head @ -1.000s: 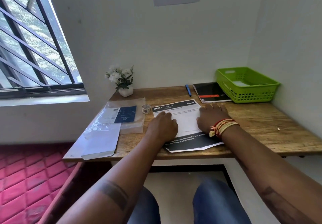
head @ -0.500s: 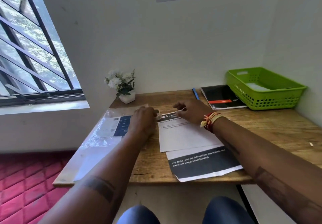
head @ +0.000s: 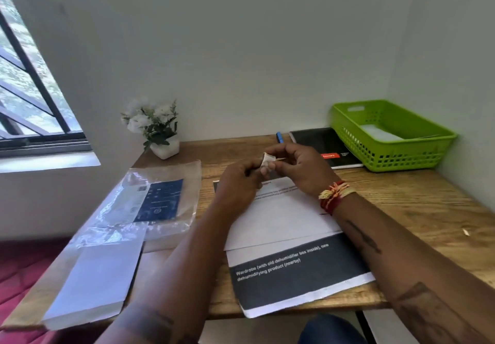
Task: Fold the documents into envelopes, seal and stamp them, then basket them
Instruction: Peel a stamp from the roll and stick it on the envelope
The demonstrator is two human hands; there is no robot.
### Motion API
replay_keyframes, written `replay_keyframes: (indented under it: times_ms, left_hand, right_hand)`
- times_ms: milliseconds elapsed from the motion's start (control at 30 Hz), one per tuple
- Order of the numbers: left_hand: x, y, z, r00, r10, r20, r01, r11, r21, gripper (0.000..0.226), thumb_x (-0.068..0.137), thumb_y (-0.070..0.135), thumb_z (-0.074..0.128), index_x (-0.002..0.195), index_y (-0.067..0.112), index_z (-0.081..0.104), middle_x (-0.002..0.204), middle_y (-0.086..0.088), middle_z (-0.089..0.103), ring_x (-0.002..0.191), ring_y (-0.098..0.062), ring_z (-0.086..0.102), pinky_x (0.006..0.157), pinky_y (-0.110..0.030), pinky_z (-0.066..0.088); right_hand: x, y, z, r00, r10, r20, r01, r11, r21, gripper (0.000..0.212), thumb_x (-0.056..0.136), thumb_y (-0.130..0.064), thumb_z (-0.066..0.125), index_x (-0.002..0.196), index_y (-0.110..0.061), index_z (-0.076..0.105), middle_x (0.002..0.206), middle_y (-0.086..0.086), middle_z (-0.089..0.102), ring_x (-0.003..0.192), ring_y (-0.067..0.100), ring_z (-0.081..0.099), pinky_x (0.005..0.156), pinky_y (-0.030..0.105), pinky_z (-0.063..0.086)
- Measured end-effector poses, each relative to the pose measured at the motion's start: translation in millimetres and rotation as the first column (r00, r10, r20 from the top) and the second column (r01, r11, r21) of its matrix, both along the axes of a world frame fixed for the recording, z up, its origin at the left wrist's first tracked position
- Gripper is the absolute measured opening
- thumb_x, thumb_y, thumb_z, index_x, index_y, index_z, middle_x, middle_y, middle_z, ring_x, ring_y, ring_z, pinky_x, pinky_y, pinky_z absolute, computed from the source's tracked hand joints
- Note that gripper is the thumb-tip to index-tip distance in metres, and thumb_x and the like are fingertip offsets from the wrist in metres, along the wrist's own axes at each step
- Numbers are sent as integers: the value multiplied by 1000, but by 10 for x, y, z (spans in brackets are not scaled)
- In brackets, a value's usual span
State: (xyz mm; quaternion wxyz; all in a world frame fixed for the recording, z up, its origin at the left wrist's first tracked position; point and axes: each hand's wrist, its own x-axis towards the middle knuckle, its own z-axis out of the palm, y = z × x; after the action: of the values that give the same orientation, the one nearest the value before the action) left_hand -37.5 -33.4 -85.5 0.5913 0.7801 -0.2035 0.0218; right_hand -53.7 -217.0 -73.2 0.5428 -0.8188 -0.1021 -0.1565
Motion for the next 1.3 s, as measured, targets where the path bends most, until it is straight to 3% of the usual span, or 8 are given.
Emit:
replay_keyframes:
  times_ms: [200,333,533,700,833,933,1133,1300]
  left_hand:
    - [10,18,-20,1000,19,7,-19,1000,-18,14,99,21,68,99,30,79,69,14,66,65,-4,54,66,-27,44]
    - [4,20,-23,999,2,46,-2,1000,4,17,100,20,66,98,33,78,70,15,67,66,-3,55,63,-20,44]
    - [-22,19,-22,998,-7,63,8,1000,-16,17,99,20,67,95,33,78,73,17,68,66,-6,56,61,-21,43]
    - [-34,25,-10,998,12,60,-11,1000,-9,18,99,16,66,99,30,78,77,10,71,68,-6,59,63,-22,44]
    - [-71,24,29,998,-4,63,4,1000,6,13,100,25,66,102,32,77,88,3,76,79,-20,70,70,-30,51]
    - [-97,21,52,998,-5,66,5,1000,0,14,101,27,65,100,34,77,90,4,76,84,-24,70,69,-28,51]
    - [-112,31,64,999,-18,48,19,1000,-23,14,102,28,64,102,33,77,89,11,75,70,-4,63,61,-13,46]
    - [-93,5,39,999,31,8,-30,998,-51,12,103,25,63,99,25,74,90,3,73,66,-5,60,61,-20,46]
  right_hand:
    - [20,57,61,998,11,58,-7,998,-70,28,88,-16,77,116,-20,72,107,-8,74,97,3,69,85,20,53]
    - [-13,42,69,996,14,85,-5,995,-102,28,89,-18,76,117,-23,73,109,-9,74,98,3,69,86,20,54]
    - [-57,34,57,992,-2,125,27,980,-199,33,90,-26,75,123,-33,71,116,-13,73,106,0,67,95,24,53]
    - [-66,58,64,994,-24,105,39,990,-136,45,87,-20,77,130,-29,66,117,-11,72,102,2,69,94,28,56]
    - [-69,69,57,990,-23,142,48,984,-174,35,87,-20,77,120,-29,71,111,-11,73,100,3,69,90,26,56]
    - [-78,79,67,987,-22,156,51,982,-183,32,88,-22,76,119,-29,71,110,-11,73,99,3,69,88,24,56]
    - [-80,79,74,988,-24,154,47,988,-147,30,89,-23,75,119,-26,72,109,-11,74,100,1,69,91,25,56]
    - [-77,71,63,989,30,146,-7,988,-155,30,98,-22,65,127,-27,70,121,-10,71,113,1,64,99,29,53]
